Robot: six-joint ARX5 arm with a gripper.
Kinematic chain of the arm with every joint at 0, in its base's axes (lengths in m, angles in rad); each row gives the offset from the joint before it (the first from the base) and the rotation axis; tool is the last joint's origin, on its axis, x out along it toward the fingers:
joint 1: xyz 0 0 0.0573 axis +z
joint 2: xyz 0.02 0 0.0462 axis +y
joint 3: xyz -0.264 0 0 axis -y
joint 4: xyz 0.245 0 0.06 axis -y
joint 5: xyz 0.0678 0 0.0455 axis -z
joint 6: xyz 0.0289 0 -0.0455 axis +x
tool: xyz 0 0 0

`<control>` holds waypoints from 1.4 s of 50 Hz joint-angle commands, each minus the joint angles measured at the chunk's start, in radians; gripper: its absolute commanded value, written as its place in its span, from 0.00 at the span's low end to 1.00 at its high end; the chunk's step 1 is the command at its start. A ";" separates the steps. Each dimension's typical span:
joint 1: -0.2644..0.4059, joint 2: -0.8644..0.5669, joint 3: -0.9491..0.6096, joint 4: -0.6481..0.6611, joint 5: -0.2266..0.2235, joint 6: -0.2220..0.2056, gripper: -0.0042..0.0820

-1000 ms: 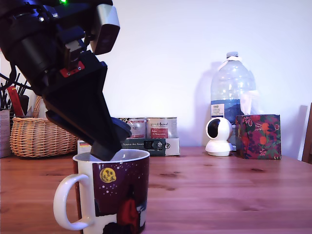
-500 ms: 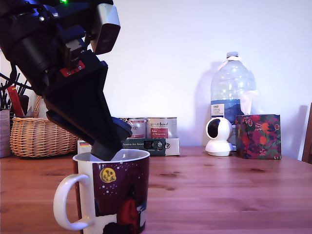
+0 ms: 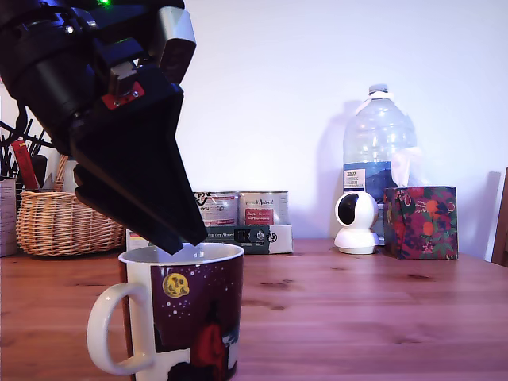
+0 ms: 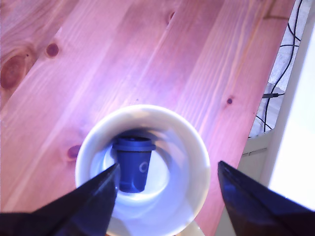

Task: Pick up the coffee capsules from the table one by one and drop them inside the nearest coffee cup

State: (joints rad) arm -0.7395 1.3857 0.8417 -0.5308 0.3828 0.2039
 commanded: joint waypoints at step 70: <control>0.137 -0.168 0.015 -0.094 0.005 -0.047 0.03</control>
State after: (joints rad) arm -0.6060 1.2144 0.8593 -0.6304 0.3836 0.1585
